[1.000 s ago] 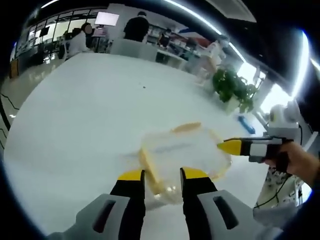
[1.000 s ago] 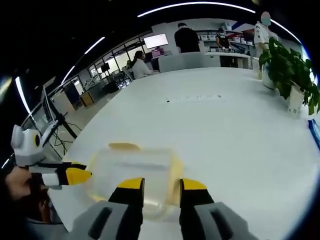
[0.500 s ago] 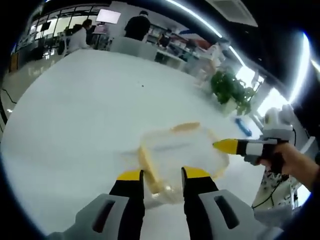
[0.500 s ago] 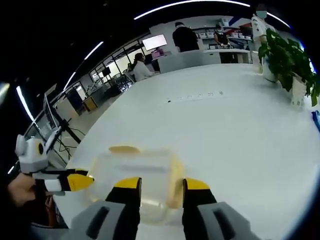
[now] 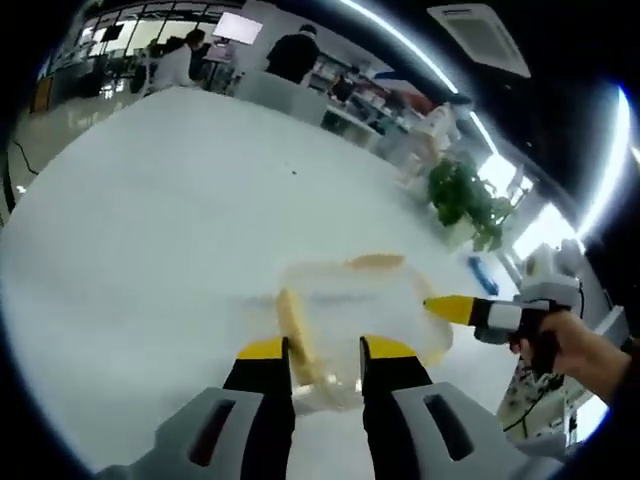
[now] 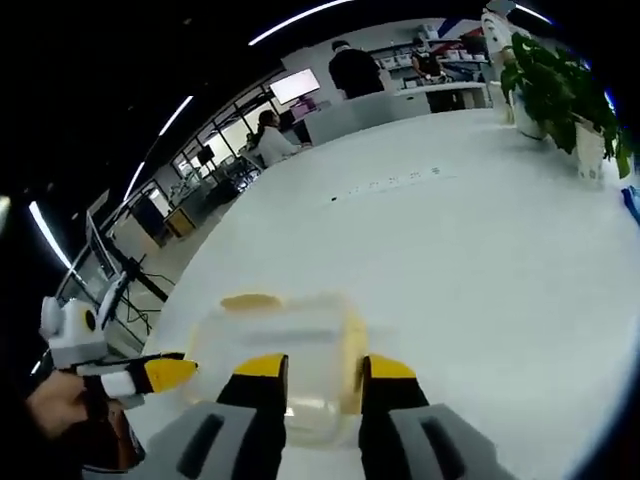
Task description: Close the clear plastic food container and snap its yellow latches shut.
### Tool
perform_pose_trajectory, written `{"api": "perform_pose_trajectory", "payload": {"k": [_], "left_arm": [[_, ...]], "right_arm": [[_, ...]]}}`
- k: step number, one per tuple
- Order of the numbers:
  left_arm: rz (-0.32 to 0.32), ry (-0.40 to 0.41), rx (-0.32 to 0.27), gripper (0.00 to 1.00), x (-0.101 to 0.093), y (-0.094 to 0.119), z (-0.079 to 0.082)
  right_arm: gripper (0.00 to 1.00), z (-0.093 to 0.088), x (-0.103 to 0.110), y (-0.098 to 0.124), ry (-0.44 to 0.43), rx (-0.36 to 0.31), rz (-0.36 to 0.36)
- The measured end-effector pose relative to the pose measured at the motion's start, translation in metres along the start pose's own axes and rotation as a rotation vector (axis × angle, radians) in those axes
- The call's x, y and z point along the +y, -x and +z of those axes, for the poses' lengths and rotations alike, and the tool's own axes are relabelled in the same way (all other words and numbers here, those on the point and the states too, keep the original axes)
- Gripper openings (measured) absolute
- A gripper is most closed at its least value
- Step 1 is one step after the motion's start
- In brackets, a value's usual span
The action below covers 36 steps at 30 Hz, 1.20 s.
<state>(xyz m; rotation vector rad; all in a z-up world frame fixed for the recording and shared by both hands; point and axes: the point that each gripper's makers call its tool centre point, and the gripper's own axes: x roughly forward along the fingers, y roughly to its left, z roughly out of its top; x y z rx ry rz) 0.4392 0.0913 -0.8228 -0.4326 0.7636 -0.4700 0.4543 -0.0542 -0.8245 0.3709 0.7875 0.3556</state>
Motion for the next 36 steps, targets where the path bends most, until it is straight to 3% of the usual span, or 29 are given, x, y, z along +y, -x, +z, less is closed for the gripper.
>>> {"api": "perform_pose_trajectory", "payload": {"k": [3, 4, 5, 6, 8, 15, 28, 36], "left_arm": [[0.006, -0.006, 0.001, 0.22, -0.002, 0.000, 0.001], [-0.022, -0.006, -0.012, 0.20, -0.006, -0.003, 0.003], [0.005, 0.127, -0.024, 0.20, -0.001, -0.005, -0.003], [-0.017, 0.079, -0.005, 0.20, 0.001, -0.004, -0.006], [0.009, 0.030, -0.013, 0.20, -0.002, -0.005, -0.004], [0.011, 0.031, -0.036, 0.22, 0.000, -0.006, -0.003], [-0.002, -0.003, -0.028, 0.23, 0.000, -0.003, 0.003], [0.019, -0.074, -0.025, 0.23, -0.001, 0.000, 0.005]], "right_arm": [[0.25, -0.001, 0.003, 0.000, -0.001, -0.002, -0.006], [0.25, 0.000, 0.002, 0.000, -0.006, -0.006, -0.005], [0.25, 0.000, 0.003, -0.001, 0.002, -0.006, -0.004], [0.25, 0.001, 0.002, -0.002, -0.002, -0.009, -0.010], [0.25, 0.001, 0.002, -0.002, 0.003, -0.013, -0.008], [0.26, 0.001, 0.003, -0.001, 0.001, -0.055, -0.018], [0.27, -0.003, 0.005, 0.004, -0.011, -0.046, -0.042], [0.27, -0.006, 0.006, 0.007, -0.029, -0.063, -0.054]]}}
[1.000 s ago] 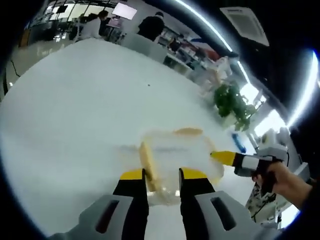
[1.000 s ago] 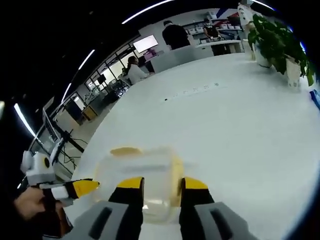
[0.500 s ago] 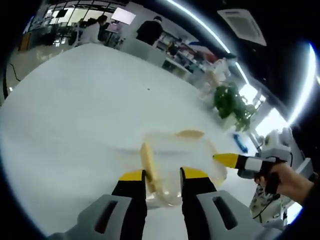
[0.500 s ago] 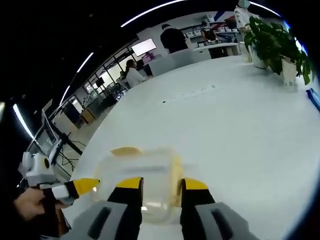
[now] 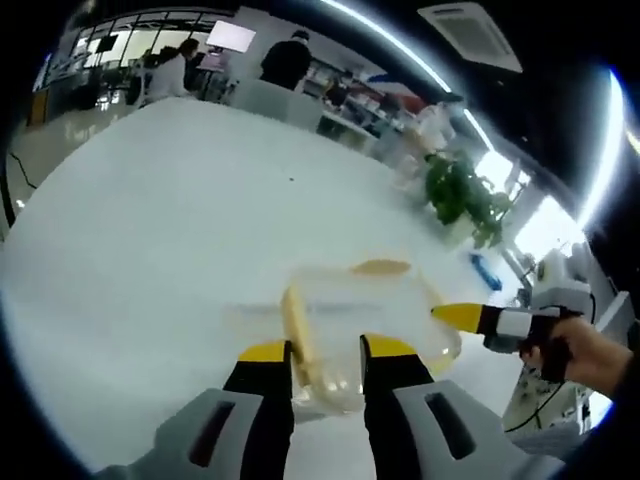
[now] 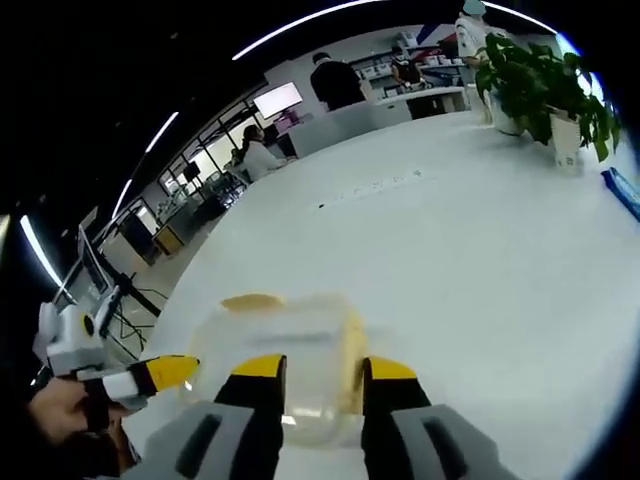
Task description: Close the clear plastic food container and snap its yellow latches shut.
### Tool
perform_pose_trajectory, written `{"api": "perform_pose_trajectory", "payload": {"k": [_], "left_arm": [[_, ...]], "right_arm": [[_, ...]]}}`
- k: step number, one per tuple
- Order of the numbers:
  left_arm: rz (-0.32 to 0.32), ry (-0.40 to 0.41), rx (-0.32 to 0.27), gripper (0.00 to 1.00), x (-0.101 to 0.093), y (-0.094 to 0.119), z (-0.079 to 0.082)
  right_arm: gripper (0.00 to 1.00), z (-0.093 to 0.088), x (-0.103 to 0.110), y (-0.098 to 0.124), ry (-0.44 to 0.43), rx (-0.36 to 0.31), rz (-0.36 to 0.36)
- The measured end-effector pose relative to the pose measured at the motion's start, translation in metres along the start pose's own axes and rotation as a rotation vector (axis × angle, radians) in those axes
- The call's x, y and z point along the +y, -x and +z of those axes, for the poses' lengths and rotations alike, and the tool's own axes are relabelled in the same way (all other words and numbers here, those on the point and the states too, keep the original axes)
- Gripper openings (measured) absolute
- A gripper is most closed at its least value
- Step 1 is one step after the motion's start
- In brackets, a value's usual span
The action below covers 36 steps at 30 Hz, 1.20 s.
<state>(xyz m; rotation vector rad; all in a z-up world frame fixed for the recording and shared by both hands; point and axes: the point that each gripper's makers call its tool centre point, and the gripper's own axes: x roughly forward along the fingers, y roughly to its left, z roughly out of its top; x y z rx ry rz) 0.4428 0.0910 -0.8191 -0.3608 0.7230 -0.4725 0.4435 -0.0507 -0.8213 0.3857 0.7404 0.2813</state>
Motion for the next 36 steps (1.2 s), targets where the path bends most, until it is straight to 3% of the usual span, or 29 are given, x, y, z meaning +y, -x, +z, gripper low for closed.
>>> {"api": "perform_pose_trajectory", "payload": {"k": [2, 4, 7, 9, 12, 15, 17, 22, 26, 36], "left_arm": [[0.019, -0.053, -0.021, 0.23, 0.000, 0.001, 0.003], [0.031, -0.038, -0.027, 0.24, -0.001, 0.002, 0.002], [0.039, 0.021, -0.032, 0.25, -0.001, 0.002, 0.003], [0.022, 0.023, -0.044, 0.27, -0.002, 0.003, 0.008], [0.002, 0.008, -0.065, 0.29, -0.005, 0.006, 0.020], [0.006, -0.077, -0.068, 0.32, -0.005, 0.010, 0.031], [-0.021, -0.126, -0.037, 0.32, -0.010, 0.011, 0.031], [-0.044, -0.255, -0.029, 0.33, -0.024, 0.013, 0.036], [-0.033, -0.313, -0.034, 0.32, -0.030, 0.016, 0.038], [-0.113, -0.377, -0.009, 0.34, -0.049, 0.016, 0.031]], "right_arm": [[0.27, 0.000, 0.000, 0.000, 0.011, 0.017, 0.011], [0.28, 0.002, 0.001, 0.000, 0.056, 0.014, 0.020], [0.27, 0.001, -0.001, 0.002, 0.023, 0.021, 0.024], [0.27, 0.006, -0.002, 0.006, -0.006, 0.002, 0.038], [0.29, 0.014, -0.002, 0.011, 0.029, -0.028, 0.041], [0.32, 0.022, -0.001, 0.017, 0.048, -0.044, 0.051], [0.32, 0.026, 0.004, 0.020, 0.090, -0.050, 0.071], [0.33, 0.029, 0.021, 0.021, 0.155, -0.046, 0.107], [0.32, 0.028, 0.035, 0.022, 0.176, -0.035, 0.140], [0.31, 0.020, 0.045, 0.020, 0.253, 0.004, 0.169]]}}
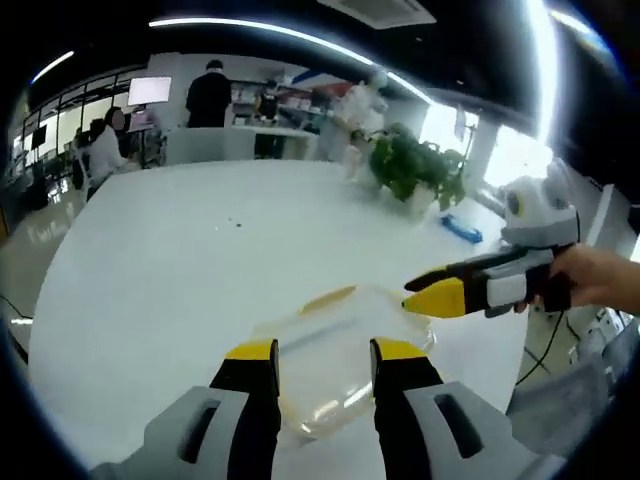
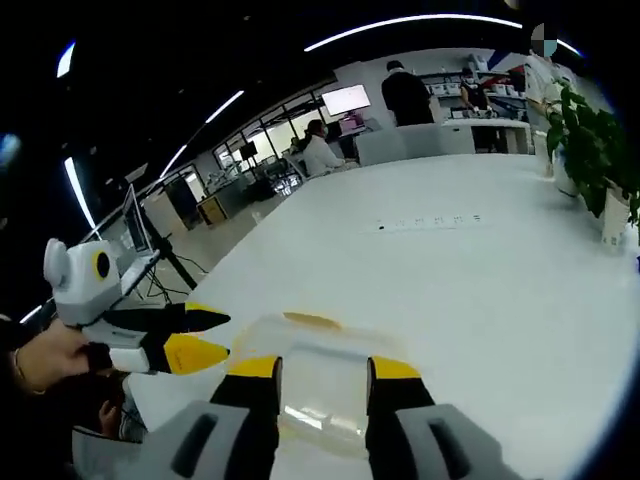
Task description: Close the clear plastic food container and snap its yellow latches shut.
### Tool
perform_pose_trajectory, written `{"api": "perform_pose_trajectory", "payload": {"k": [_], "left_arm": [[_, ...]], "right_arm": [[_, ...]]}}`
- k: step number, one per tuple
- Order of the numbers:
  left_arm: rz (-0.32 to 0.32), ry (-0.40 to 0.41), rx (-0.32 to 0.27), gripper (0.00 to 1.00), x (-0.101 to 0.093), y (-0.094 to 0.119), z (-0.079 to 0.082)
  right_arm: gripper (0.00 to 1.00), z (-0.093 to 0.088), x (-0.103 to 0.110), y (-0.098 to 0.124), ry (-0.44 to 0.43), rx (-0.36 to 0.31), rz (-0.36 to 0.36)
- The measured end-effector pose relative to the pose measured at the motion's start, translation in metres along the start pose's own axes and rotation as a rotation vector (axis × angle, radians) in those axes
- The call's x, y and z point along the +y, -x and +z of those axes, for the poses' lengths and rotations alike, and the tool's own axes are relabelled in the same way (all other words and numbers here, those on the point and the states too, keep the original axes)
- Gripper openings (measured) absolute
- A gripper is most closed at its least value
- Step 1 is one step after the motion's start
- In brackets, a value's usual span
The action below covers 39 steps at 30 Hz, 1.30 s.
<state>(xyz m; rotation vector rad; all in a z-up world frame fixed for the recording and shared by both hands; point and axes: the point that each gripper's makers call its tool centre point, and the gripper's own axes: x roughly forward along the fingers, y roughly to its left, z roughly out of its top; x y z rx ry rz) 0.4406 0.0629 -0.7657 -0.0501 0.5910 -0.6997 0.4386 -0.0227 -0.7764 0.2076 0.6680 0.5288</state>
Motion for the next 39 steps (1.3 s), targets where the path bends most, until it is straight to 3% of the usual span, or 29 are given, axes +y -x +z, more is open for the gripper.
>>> {"api": "perform_pose_trajectory", "payload": {"k": [3, 6, 19, 29, 39], "left_arm": [[-0.018, -0.054, 0.023, 0.34, -0.005, -0.003, -0.003], [0.005, -0.101, 0.054, 0.33, -0.004, -0.007, -0.008], [-0.033, -0.160, 0.087, 0.33, -0.011, -0.020, -0.012], [-0.063, -0.220, 0.125, 0.37, -0.018, -0.015, -0.021], [-0.122, -0.284, 0.140, 0.39, -0.034, -0.011, -0.028]], "right_arm": [[0.30, -0.001, 0.006, -0.003, 0.039, 0.010, 0.021], [0.29, -0.001, 0.014, -0.007, 0.033, 0.012, 0.051], [0.28, -0.007, 0.026, -0.027, 0.175, 0.085, 0.079], [0.29, 0.001, 0.031, -0.041, 0.303, 0.122, 0.114], [0.31, -0.002, 0.030, -0.053, 0.369, 0.182, 0.141]]}}
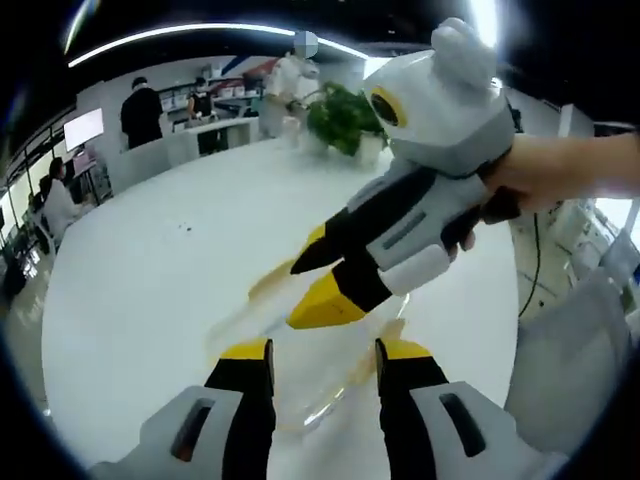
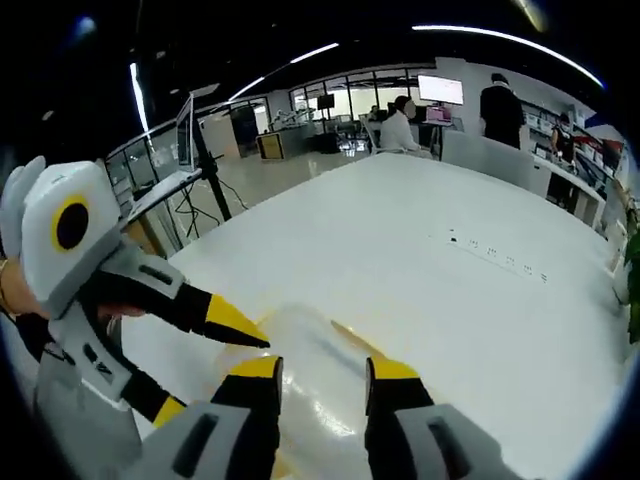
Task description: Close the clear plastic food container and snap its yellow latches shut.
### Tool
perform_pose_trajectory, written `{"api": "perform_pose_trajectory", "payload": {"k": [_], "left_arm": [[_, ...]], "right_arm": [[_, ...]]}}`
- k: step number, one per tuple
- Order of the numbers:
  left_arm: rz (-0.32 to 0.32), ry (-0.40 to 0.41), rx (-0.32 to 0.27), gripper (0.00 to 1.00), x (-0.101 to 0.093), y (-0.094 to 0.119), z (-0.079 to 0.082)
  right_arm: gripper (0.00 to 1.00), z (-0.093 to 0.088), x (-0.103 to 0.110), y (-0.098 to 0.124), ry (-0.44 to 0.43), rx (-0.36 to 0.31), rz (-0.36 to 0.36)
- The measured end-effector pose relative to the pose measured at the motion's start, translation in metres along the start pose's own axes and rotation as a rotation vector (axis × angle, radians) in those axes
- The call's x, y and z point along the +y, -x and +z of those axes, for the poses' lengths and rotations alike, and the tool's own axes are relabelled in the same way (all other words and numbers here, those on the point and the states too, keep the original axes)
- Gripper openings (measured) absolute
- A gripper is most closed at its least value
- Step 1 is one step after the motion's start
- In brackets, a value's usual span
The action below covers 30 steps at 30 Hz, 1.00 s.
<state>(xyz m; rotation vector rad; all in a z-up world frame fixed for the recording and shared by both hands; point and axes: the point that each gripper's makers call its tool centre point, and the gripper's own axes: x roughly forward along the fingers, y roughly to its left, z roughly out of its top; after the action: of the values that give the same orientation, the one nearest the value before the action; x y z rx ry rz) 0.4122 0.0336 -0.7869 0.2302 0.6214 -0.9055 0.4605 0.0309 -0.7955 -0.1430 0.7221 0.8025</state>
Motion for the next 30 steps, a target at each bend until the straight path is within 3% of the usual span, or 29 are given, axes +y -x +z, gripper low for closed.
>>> {"api": "perform_pose_trajectory", "payload": {"k": [4, 5, 7, 12, 18, 21, 24, 30], "left_arm": [[-0.030, -0.102, -0.001, 0.45, -0.007, 0.000, -0.001], [-0.039, -0.114, 0.008, 0.46, -0.011, 0.000, -0.002], [-0.051, -0.116, 0.004, 0.47, -0.013, 0.000, -0.002], [-0.063, -0.162, 0.023, 0.48, -0.015, -0.002, -0.007], [-0.048, -0.306, 0.073, 0.48, -0.015, -0.005, -0.017], [-0.065, -0.296, 0.066, 0.49, -0.018, -0.003, -0.016], [-0.111, -0.248, 0.004, 0.48, -0.026, 0.001, -0.003], [-0.107, -0.185, -0.047, 0.47, -0.016, 0.003, 0.012]], "right_arm": [[0.30, 0.001, 0.002, -0.002, 0.005, 0.012, 0.035], [0.32, 0.001, 0.005, -0.003, 0.020, 0.016, 0.064], [0.36, 0.002, 0.000, -0.004, 0.072, 0.017, 0.047], [0.39, 0.009, -0.004, -0.004, 0.055, 0.020, 0.062], [0.41, 0.007, 0.005, -0.008, 0.072, 0.058, 0.156], [0.41, 0.007, 0.002, -0.010, 0.092, 0.081, 0.164], [0.41, 0.008, -0.003, -0.011, 0.106, 0.096, 0.175], [0.41, 0.007, -0.008, -0.013, 0.146, 0.141, 0.202]]}}
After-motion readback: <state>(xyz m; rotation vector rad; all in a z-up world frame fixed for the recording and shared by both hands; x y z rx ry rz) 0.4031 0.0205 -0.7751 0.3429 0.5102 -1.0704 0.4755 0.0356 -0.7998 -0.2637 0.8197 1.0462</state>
